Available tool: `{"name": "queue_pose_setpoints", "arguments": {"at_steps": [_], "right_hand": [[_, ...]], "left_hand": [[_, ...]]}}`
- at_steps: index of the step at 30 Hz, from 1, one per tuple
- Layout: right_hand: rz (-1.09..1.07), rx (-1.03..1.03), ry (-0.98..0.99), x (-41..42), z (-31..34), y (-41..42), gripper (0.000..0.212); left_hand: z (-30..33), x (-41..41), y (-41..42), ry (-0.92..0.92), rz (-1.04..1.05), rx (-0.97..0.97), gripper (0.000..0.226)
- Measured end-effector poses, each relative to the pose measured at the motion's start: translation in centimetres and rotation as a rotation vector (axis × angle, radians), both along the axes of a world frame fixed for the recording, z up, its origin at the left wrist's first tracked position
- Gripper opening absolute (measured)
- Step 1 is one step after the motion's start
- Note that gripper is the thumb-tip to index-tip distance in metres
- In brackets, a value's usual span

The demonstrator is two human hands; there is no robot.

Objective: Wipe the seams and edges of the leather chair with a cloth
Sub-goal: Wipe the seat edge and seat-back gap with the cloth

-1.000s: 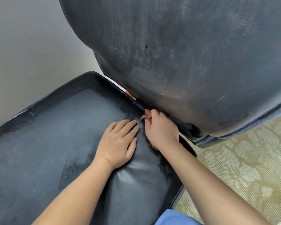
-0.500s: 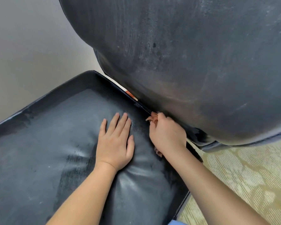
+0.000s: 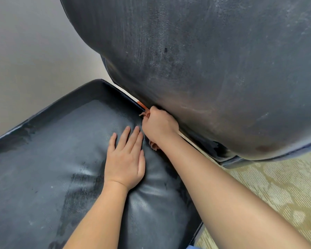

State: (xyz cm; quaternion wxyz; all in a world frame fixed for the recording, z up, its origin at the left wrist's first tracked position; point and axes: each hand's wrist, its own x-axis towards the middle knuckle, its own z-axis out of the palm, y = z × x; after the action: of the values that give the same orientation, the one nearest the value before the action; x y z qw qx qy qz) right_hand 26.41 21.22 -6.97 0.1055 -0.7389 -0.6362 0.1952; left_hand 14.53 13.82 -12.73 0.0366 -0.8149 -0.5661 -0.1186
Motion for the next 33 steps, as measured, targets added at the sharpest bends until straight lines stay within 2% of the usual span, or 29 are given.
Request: {"name": "queue_pose_setpoints", "arguments": {"at_steps": [9,20,33], "right_hand": [[-0.053,0.0,-0.044,2.1,-0.5,-4.5,0.02],[-0.029,0.053,0.005,0.1,-1.1,-0.5,0.022],[-0.145,-0.04,-0.037,3.8,-0.6,-5.2,0.026]], "left_hand": [[0.1,-0.1,-0.1,-0.002,0.0,0.01,0.052],[0.0,0.1,0.1,-0.006,0.003,0.014,0.053],[0.4,0.1,-0.2,-0.065,-0.016,-0.03,0.05]]}}
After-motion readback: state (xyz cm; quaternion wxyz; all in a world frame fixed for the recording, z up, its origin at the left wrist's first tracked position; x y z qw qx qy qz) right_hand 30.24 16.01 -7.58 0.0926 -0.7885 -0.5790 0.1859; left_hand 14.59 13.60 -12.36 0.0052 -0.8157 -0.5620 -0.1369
